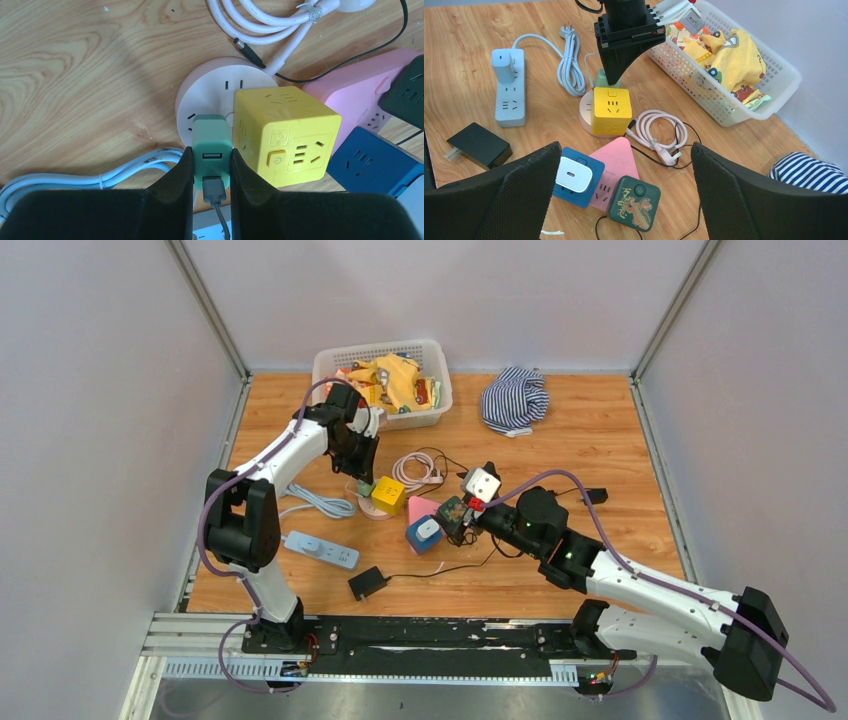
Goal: Insert the plug
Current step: Insert the plug into the socket.
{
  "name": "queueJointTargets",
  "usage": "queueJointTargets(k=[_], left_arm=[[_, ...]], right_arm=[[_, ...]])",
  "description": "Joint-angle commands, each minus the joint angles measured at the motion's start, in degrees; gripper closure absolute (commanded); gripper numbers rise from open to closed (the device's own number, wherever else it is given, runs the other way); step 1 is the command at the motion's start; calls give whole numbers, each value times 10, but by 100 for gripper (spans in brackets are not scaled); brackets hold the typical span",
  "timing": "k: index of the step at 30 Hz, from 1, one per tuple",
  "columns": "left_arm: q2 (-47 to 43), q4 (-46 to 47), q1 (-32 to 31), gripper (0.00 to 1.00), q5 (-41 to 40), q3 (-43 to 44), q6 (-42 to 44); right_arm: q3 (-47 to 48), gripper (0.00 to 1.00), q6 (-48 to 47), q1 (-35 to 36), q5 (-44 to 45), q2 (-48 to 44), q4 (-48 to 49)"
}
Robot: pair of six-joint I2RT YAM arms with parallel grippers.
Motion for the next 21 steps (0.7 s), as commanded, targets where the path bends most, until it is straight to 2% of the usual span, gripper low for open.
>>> queueJointTargets(k=[1, 21], left_arm=[[-1, 2, -3, 100, -16, 9, -5], [-19, 22, -8, 100, -4, 1, -16]], right_arm=[[-7, 0, -2, 1, 6, -3, 4], [-6, 0, -7, 1, 7, -2, 1]])
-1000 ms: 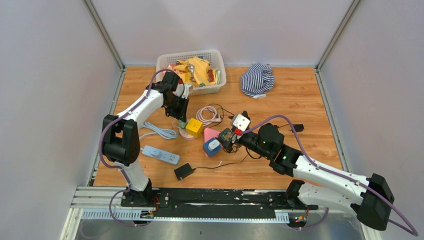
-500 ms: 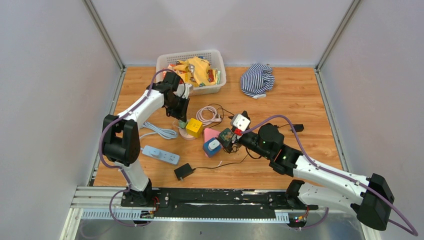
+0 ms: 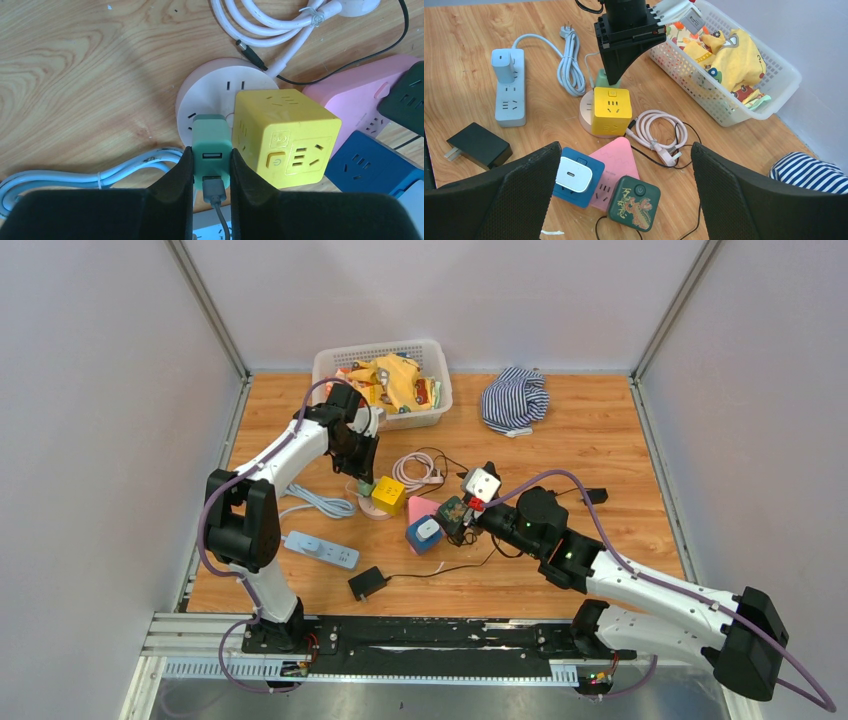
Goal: Insert the plug
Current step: Insert the plug into the socket.
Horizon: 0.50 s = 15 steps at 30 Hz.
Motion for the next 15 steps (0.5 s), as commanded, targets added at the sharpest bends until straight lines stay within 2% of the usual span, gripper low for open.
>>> queueJointTargets(k=[1, 15], left_arm=[[-18, 22, -5, 100, 4, 0, 0], [-28, 26, -4, 100, -8, 2, 8]], right_arm=[[-6, 0, -7, 2, 6, -1, 1], [1, 0, -7, 1, 2, 2, -2]])
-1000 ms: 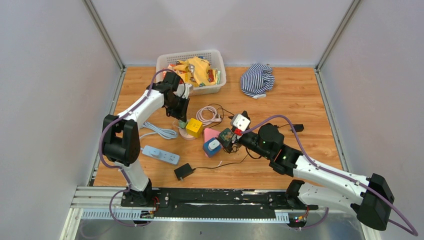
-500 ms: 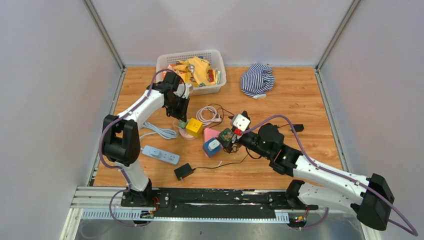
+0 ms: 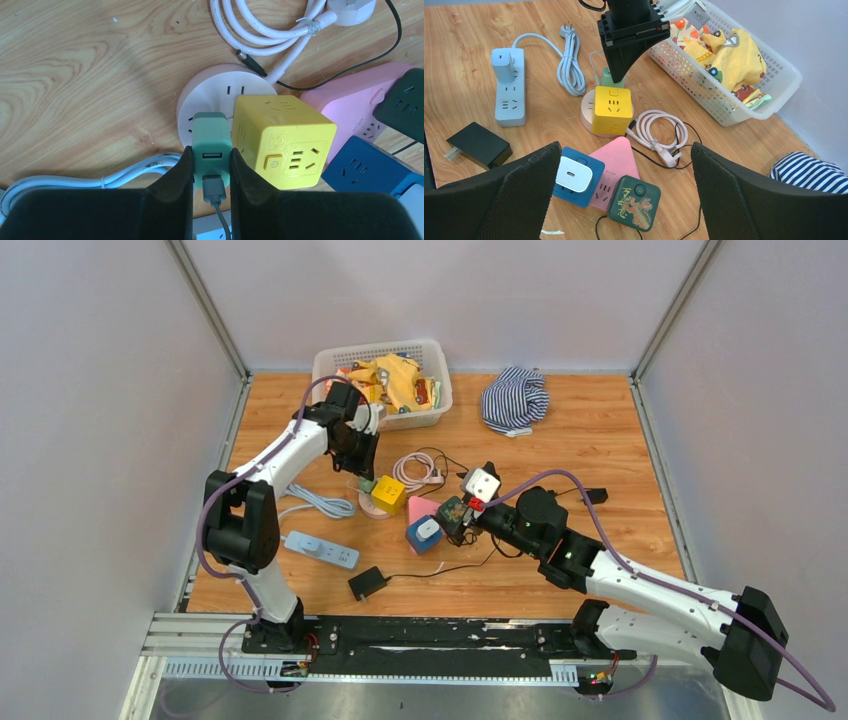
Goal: Insert the plug
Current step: Insert the plug into the socket.
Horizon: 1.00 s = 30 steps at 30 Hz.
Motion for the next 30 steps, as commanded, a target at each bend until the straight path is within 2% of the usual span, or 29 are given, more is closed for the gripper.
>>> queueJointTargets(k=[1, 21, 30], left_arm=[[-26, 11, -4, 100, -9, 3, 9], [8, 2, -19, 100, -15, -7, 16], [6, -18, -26, 100, -64, -1, 23]], right_arm=[[1, 0, -6, 1, 2, 1, -1], [10, 0, 6, 2, -4, 6, -3], [10, 0, 6, 2, -6, 2, -3]])
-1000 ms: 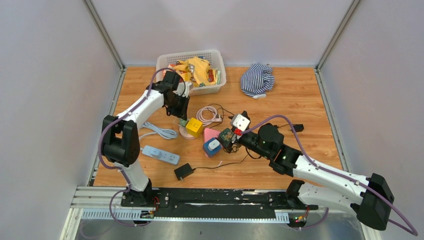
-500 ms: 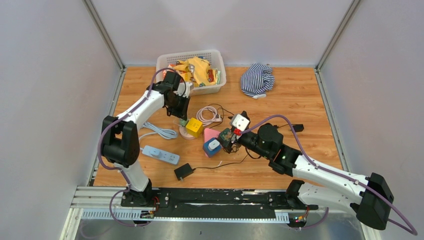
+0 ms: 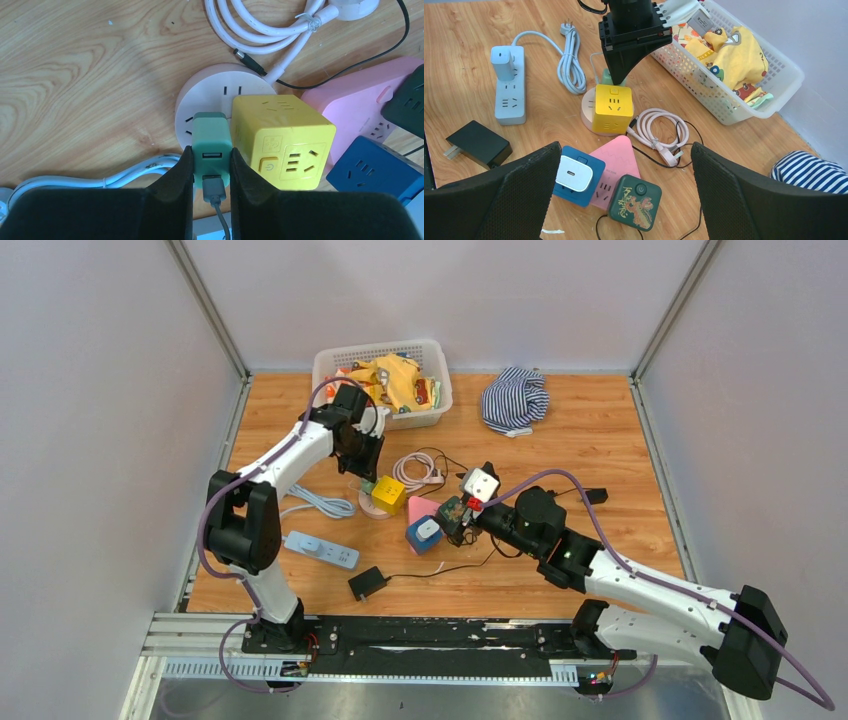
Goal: Insert the plug
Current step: Insert the plug into the socket.
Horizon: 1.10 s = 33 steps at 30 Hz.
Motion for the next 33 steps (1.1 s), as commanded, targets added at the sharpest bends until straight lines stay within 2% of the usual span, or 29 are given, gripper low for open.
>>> queueJointTargets(k=[1, 6, 22, 33], left_arm=[[4, -26, -8, 100, -36, 8, 14], [2, -29, -11, 100, -36, 32, 10], [23, -28, -16, 100, 3, 23, 8], [38, -27, -25, 100, -28, 19, 8]], right_arm=[[8, 0, 4, 2, -4, -4, -3], [6, 0, 4, 2, -7, -1, -1], [6, 0, 1, 2, -8, 0, 4], [0, 0, 2, 2, -7, -12, 0]])
